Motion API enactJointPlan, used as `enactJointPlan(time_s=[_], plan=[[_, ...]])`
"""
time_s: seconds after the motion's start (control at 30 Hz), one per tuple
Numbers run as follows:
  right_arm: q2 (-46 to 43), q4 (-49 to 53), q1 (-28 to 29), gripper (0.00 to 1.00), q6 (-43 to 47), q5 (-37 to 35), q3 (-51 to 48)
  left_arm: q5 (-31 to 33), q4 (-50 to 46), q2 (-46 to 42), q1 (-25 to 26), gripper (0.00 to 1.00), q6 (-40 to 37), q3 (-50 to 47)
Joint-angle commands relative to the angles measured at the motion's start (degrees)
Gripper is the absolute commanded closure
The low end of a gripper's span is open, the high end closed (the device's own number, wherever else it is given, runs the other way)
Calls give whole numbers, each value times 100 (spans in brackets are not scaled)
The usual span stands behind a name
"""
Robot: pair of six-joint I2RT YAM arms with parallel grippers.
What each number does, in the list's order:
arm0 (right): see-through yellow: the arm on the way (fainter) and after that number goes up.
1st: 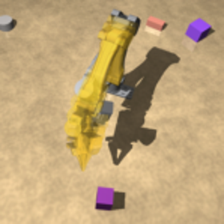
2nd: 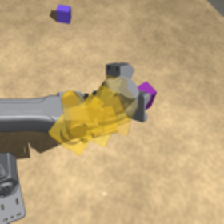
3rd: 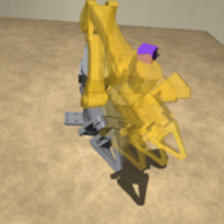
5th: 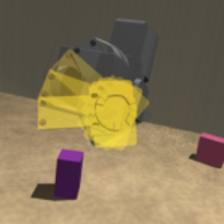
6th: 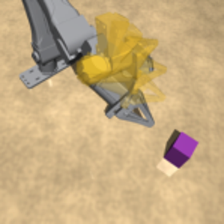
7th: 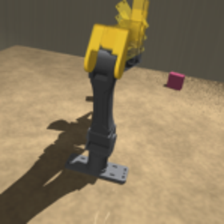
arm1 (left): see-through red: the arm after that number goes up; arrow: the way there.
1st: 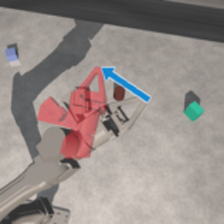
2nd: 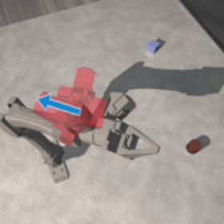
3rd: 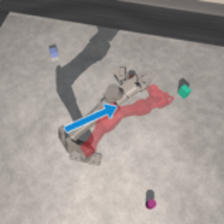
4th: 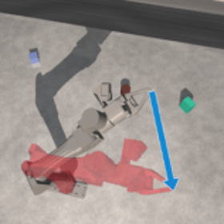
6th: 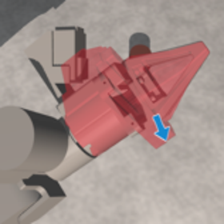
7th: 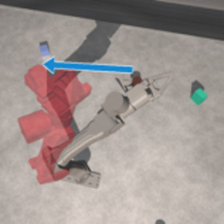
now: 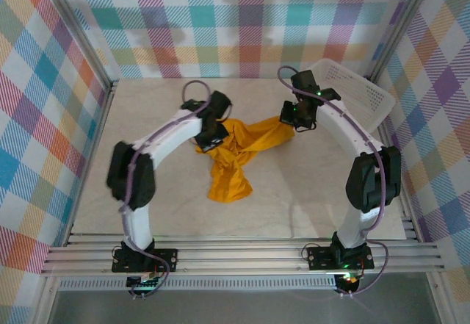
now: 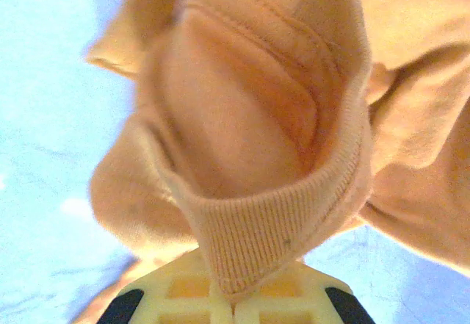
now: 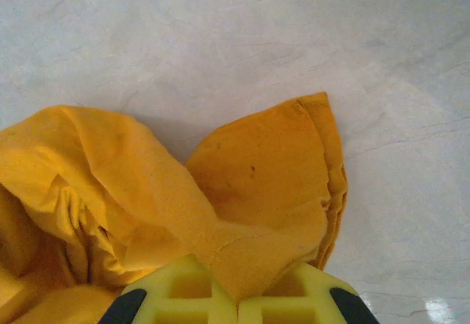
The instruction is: Fold and stack the t-shirts
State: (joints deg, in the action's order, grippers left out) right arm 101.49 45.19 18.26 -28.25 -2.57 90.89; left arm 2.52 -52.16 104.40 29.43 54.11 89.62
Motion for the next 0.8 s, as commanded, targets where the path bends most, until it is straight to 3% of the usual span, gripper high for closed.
enactJointPlan(time_s=[0.0, 0.17, 0.3, 0.37, 0.43, 0.5, 0.53, 0.57, 0.63, 0.77], plan=[[-149, 130, -93, 100, -107, -42, 233, -400, 669, -1018, -547, 100, -243, -995], [-94, 130, -132, 100, -125, 5, 265, -882, 1011, -2063, -1461, 100, -659, -2296], [57, 149, -131, 100, -146, 305, 212, -961, 1031, -2154, -2256, 100, -1105, -2951], [171, 208, -126, 100, -146, 434, 203, -734, 1059, -2093, -2524, 100, -1290, -3064], [203, 191, -121, 100, -163, 513, 135, 51, 809, -2077, -2693, 99, -1306, -2983], [250, 219, -121, 100, -172, 622, 112, 1133, 152, -1970, -2730, 90, -1052, -2763], [313, 294, -126, 100, -172, 687, 157, 1504, -160, -1866, -2756, 80, -951, -2592], [366, 350, -122, 100, -164, 755, 197, 1663, -347, -1740, -2758, 68, -955, -2476], [504, 504, -122, 100, -106, 933, 306, 1730, -590, -1562, -2666, 60, -991, -2283], [655, 745, -121, 100, -50, 1082, 407, 1704, -1040, -1746, -1839, 52, -890, -2068]])
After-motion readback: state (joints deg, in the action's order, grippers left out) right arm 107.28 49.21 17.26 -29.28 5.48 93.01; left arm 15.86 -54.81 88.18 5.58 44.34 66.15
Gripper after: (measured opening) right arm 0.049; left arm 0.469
